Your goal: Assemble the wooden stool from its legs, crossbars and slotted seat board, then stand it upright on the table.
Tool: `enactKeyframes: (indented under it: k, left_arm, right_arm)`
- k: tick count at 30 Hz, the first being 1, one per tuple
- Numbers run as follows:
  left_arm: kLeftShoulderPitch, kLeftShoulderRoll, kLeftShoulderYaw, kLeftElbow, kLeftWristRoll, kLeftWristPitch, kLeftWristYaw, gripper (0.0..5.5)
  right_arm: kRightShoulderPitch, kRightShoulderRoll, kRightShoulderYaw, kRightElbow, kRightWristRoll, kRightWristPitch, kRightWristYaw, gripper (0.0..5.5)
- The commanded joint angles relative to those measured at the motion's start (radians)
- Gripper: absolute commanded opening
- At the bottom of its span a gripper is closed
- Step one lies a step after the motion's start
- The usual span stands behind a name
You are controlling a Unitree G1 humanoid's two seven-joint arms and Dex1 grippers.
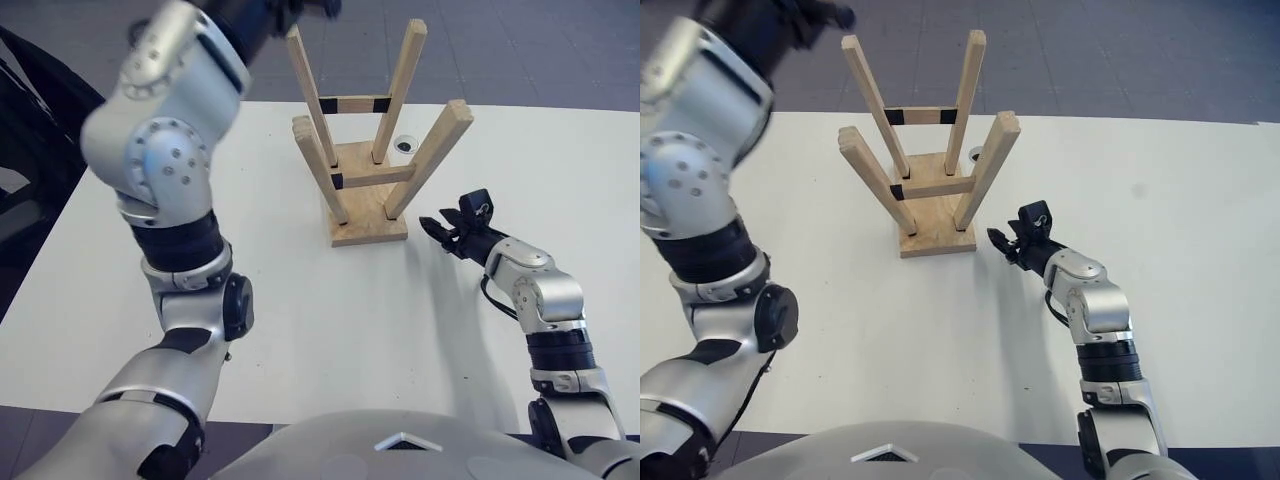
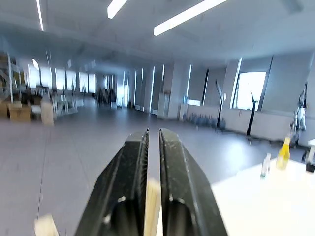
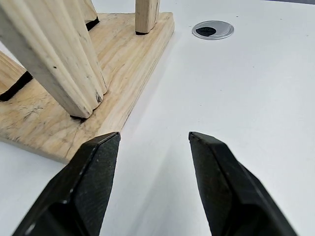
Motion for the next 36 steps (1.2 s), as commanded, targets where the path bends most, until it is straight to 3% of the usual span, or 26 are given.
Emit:
enactKeyframes:
  k: [1, 5, 8, 17, 23, 26, 29, 33, 36]
  left_arm:
    - [0.130, 0.072, 0.085, 0.030, 0.086, -0.072, 0.045, 0.41]
    - [0.386, 0.116, 0.101, 0.127, 0.249, -0.187, 0.086, 0.41]
    - [0.526, 0.077, 0.080, 0.119, 0.283, -0.217, 0.085, 0.41]
    - [0.629, 0.046, 0.047, 0.123, 0.313, -0.253, 0.079, 0.41]
    - [0.662, 0.046, 0.041, 0.158, 0.326, -0.282, 0.070, 0.38]
    - [0.660, 0.056, 0.048, 0.184, 0.326, -0.298, 0.057, 0.38]
    - [0.652, 0.082, 0.054, 0.227, 0.313, -0.318, 0.006, 0.38]
    - [0.688, 0.128, 0.045, 0.317, 0.321, -0.378, -0.099, 0.38]
    - [0.747, 0.167, 0.029, 0.421, 0.337, -0.428, -0.187, 0.38]
  right_arm:
    - [0.023, -0.048, 0.002, -0.174, 0.084, 0.166, 0.061, 2.58]
    - [-0.043, 0.021, -0.010, -0.173, 0.086, 0.179, 0.004, 2.58]
    - [-0.090, 0.106, -0.021, -0.081, 0.073, 0.143, -0.056, 2.58]
    - [-0.158, 0.264, -0.083, 0.006, 0.103, 0.126, -0.159, 2.58]
    - [-0.167, 0.294, -0.069, -0.004, 0.048, 0.155, -0.264, 1.51]
    - [-0.145, 0.211, 0.020, -0.020, 0.015, 0.134, -0.161, 1.16]
    - [-0.154, 0.038, 0.092, 0.038, -0.007, -0.035, 0.126, 1.09]
    - [-0.304, -0.126, 0.114, 0.350, -0.093, -0.356, 0.423, 1.09]
    - [-0.453, -0.122, 0.139, 0.649, -0.169, -0.652, 0.505, 1.09]
